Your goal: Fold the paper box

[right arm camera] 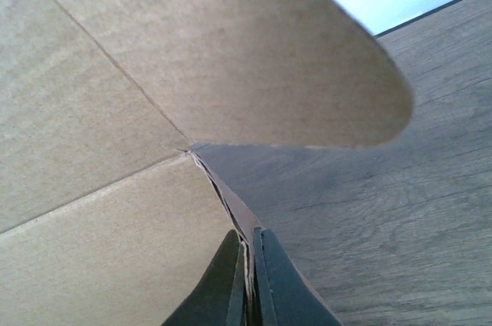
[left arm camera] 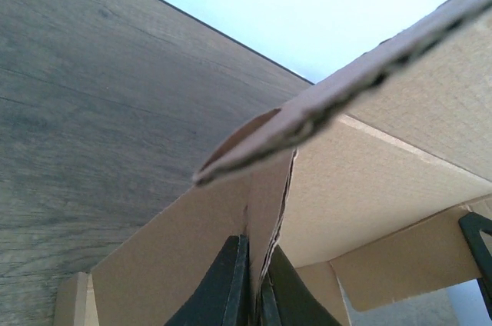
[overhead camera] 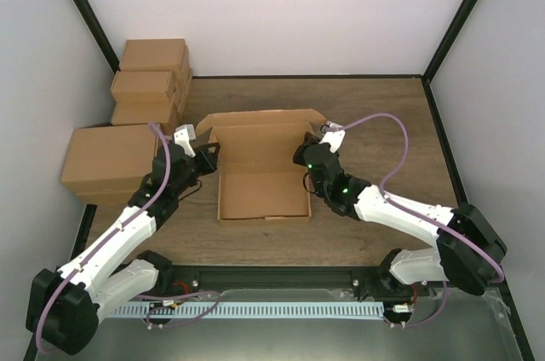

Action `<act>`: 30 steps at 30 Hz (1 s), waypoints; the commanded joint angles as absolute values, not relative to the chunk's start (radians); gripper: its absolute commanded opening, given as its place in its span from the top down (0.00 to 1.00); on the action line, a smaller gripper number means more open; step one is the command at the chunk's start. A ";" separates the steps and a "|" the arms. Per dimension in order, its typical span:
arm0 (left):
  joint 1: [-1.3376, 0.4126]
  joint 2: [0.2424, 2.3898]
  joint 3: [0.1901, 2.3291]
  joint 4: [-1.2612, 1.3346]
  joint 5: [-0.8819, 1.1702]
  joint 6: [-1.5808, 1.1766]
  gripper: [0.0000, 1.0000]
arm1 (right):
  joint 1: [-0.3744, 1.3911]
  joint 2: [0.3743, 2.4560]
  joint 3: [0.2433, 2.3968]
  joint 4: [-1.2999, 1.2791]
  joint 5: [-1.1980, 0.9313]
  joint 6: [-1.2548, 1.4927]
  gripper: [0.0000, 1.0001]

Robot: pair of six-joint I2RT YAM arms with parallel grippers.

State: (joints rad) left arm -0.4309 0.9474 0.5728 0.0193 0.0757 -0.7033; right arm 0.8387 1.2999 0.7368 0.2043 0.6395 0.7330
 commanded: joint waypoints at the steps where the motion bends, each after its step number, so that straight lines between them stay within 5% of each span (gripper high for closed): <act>1: -0.462 0.962 0.503 -0.048 0.196 -0.729 0.95 | 0.885 1.351 0.649 0.092 0.526 0.797 0.99; 23: -0.461 1.022 0.602 -0.127 0.184 -0.612 0.89 | 0.863 1.394 0.638 0.270 0.555 0.593 0.99; 26: -0.461 0.990 0.627 -0.197 0.195 -0.600 0.69 | 0.863 1.375 0.597 0.299 0.544 0.563 0.99; 30: -0.461 0.919 0.677 -0.355 0.159 -0.590 0.20 | 0.862 1.361 0.546 0.340 0.528 0.527 0.99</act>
State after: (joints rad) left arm -0.4526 0.9852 0.6163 -0.1818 0.1497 -0.6140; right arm 0.8474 1.3453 0.6167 0.4015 0.6151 0.5716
